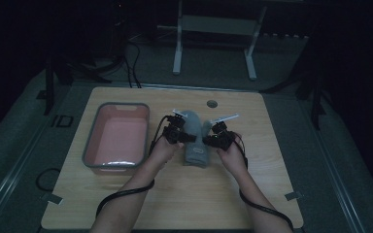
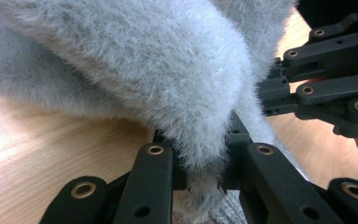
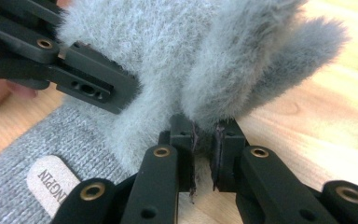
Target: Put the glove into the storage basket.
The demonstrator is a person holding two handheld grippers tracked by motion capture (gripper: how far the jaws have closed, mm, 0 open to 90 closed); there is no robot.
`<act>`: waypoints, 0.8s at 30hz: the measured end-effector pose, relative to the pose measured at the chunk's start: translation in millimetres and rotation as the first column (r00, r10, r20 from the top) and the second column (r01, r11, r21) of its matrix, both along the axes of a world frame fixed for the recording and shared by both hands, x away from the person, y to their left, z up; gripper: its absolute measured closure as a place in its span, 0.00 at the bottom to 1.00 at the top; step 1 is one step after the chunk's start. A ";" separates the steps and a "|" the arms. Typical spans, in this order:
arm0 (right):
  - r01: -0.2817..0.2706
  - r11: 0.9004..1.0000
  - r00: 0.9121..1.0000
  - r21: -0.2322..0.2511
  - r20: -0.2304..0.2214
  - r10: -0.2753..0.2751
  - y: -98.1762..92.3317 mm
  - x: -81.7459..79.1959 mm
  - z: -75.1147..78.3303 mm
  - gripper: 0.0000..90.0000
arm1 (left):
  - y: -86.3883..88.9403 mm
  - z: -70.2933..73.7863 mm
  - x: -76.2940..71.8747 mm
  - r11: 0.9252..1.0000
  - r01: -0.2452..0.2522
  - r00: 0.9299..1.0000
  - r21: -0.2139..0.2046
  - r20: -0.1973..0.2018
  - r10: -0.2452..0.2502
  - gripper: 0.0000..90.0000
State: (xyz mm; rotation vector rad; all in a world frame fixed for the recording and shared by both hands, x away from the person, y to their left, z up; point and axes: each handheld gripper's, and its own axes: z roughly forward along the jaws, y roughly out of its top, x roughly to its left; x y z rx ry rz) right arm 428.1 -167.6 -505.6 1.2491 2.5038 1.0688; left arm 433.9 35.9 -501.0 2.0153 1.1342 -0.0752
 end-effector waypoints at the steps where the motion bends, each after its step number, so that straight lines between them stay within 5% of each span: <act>1: -0.001 1.000 1.000 0.005 0.004 0.001 0.2 -0.9 3.1 0.91 | 1.2 4.0 -0.6 1.000 0.009 1.000 0.005 0.004 -0.009 0.88; 24: -0.019 0.999 0.995 0.045 0.099 0.015 28.1 -15.7 74.7 0.91 | 38.7 72.7 -8.2 0.999 0.050 0.995 -0.009 0.087 -0.049 0.88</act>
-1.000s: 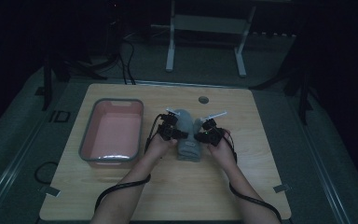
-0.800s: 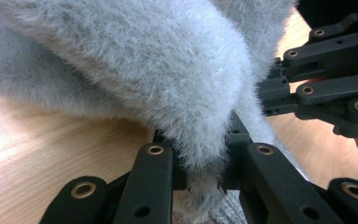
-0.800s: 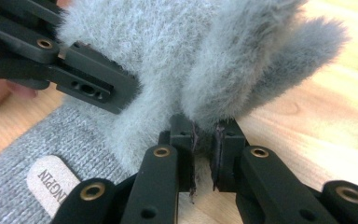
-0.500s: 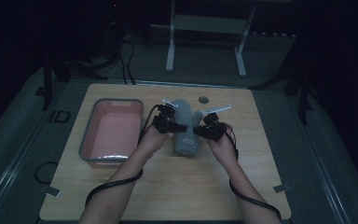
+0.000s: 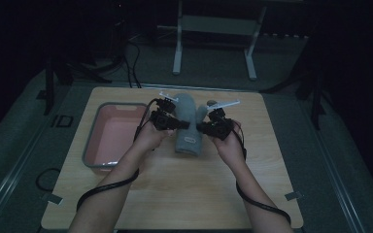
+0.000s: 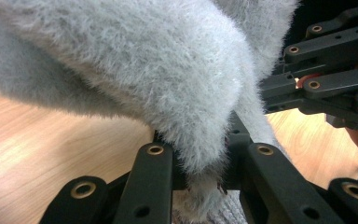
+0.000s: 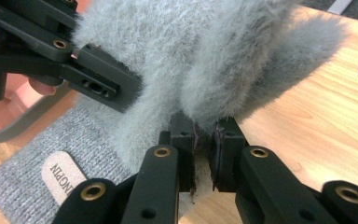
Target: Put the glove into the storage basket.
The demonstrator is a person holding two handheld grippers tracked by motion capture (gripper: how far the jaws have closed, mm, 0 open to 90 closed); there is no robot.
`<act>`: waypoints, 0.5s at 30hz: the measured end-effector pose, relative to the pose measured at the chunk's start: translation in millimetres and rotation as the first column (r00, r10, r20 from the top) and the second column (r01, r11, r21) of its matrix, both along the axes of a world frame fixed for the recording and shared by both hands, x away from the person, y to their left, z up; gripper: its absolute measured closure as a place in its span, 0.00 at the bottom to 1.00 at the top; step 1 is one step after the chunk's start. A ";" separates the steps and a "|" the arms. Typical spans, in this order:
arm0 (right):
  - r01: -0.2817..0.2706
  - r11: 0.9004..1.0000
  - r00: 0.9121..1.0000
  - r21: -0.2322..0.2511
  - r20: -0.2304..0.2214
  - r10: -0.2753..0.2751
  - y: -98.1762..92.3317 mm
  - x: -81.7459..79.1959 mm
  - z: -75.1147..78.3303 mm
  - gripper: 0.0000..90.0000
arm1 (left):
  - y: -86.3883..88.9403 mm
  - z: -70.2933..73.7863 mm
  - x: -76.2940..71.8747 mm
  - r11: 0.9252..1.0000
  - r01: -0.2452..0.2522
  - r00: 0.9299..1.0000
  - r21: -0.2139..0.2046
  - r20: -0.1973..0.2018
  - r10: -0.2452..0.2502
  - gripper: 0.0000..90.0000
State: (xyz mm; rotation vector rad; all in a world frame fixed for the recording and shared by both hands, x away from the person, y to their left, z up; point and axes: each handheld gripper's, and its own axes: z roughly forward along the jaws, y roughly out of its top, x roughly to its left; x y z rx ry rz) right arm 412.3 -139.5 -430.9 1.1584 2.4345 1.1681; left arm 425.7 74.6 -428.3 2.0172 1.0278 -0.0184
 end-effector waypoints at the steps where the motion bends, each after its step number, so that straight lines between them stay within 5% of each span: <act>1: 0.000 1.000 1.000 0.001 0.001 0.000 2.1 -0.1 2.4 0.91 | 2.0 2.4 -0.2 1.000 0.001 1.000 0.005 0.002 -0.001 0.88; 15: -0.052 0.999 0.999 -0.001 0.006 0.052 42.4 3.3 23.9 0.91 | 42.3 22.2 -6.2 0.999 -0.035 0.999 0.021 0.007 0.035 0.88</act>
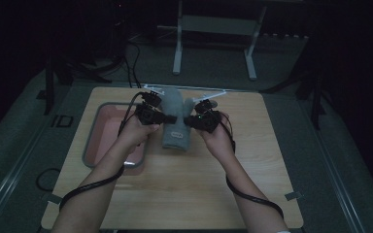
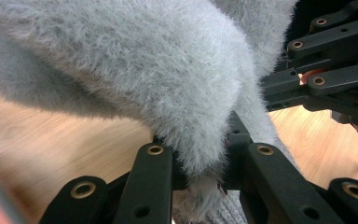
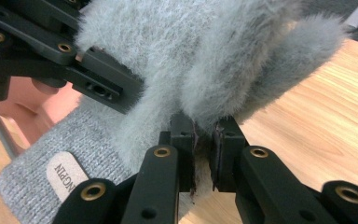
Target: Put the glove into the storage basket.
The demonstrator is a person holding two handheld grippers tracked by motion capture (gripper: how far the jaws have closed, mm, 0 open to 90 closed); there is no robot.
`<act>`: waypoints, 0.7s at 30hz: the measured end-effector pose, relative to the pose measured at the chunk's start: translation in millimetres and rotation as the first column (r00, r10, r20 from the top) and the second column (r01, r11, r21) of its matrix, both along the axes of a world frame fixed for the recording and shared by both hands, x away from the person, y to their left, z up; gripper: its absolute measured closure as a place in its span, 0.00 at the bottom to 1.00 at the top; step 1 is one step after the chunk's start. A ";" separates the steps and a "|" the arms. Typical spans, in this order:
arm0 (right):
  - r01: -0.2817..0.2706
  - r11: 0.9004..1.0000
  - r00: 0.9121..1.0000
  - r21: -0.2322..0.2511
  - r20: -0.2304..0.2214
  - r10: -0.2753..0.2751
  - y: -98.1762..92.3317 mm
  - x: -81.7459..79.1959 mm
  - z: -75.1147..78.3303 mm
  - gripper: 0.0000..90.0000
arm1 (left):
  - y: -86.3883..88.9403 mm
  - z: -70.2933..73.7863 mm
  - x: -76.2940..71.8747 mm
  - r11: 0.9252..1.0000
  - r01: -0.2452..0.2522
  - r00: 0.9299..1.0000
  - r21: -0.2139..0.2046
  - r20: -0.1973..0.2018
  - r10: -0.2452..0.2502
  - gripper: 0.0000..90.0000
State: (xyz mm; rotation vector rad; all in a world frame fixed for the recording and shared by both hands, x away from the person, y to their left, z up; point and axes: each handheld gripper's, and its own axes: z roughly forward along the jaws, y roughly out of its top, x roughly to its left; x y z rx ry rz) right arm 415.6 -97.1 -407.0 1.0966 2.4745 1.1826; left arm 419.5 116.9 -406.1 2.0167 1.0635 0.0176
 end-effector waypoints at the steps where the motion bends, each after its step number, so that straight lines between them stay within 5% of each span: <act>1: -0.005 1.000 1.000 -0.002 0.001 0.005 2.9 0.2 0.6 0.91 | 4.1 1.0 -0.6 1.000 -0.004 1.000 0.004 -0.002 0.004 0.88; 11: -0.055 0.998 0.999 0.003 -0.001 0.055 46.1 -0.4 11.0 0.91 | 48.4 13.2 -10.6 0.999 -0.044 0.999 0.002 -0.016 0.044 0.87; 21: -0.083 0.996 0.996 0.016 -0.019 0.083 95.2 -1.5 11.4 0.91 | 93.5 16.2 -18.0 0.994 -0.098 0.995 0.045 -0.028 0.099 0.87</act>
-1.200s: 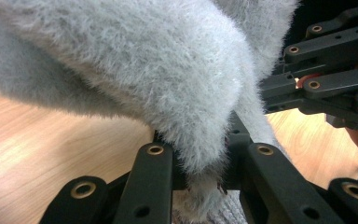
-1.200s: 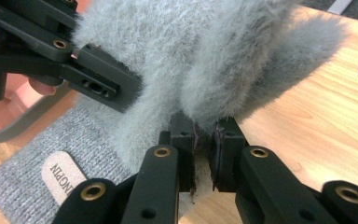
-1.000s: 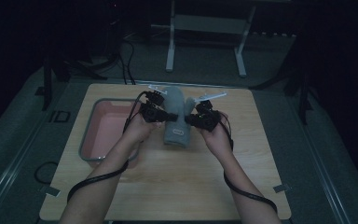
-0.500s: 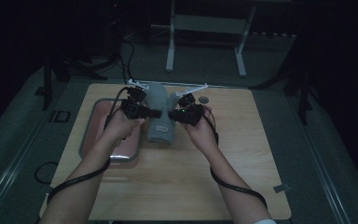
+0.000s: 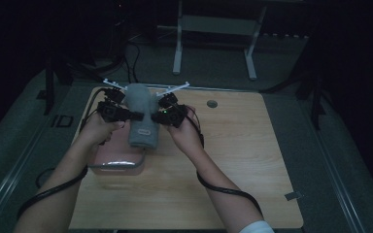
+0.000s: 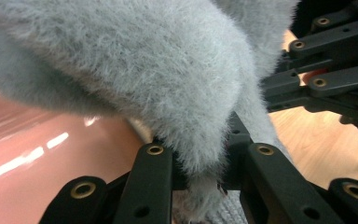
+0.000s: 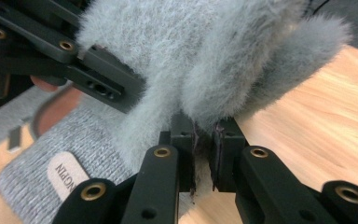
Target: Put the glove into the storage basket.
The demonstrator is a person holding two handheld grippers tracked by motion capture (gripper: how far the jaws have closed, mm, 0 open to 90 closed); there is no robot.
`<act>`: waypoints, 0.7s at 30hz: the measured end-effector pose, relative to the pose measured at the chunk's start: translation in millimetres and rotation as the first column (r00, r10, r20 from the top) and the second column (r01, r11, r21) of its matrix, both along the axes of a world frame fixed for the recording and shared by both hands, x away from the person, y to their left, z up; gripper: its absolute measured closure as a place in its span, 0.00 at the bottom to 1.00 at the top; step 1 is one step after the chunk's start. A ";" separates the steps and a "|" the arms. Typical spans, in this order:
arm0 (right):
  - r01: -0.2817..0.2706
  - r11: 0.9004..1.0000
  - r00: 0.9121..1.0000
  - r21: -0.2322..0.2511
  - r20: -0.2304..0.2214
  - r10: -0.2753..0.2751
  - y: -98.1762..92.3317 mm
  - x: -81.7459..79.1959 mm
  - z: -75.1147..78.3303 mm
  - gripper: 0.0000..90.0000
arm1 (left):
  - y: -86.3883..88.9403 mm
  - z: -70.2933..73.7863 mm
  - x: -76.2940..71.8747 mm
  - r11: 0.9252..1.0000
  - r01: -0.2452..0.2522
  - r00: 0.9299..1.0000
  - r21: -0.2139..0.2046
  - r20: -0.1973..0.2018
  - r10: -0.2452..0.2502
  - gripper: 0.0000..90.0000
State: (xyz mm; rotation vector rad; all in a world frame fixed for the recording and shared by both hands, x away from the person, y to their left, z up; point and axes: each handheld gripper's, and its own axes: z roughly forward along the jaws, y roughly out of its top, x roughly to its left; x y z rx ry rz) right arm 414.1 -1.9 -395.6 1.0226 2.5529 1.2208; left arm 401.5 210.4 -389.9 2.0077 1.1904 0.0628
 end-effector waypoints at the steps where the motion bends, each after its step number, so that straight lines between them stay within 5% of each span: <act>1: -0.006 1.000 1.000 -0.005 -0.012 0.006 15.2 0.5 -3.7 0.91 | 12.6 -2.0 -1.5 1.000 -0.016 1.000 0.012 -0.010 0.016 0.87; 11: -0.028 0.998 0.999 -0.054 -0.035 0.026 68.7 4.0 -16.2 0.91 | 53.2 -18.2 -3.2 0.997 -0.065 0.997 0.043 -0.048 0.068 0.87; 16: -0.019 0.996 0.998 -0.084 -0.062 0.014 80.0 5.7 -31.9 0.91 | 58.2 -36.0 0.5 0.996 -0.068 0.994 0.052 -0.083 0.073 0.87; 21: -0.016 0.987 0.993 -0.158 -0.114 -0.002 90.0 9.6 -62.3 0.91 | 55.1 -69.3 6.4 0.994 -0.069 0.988 0.084 -0.135 0.080 0.87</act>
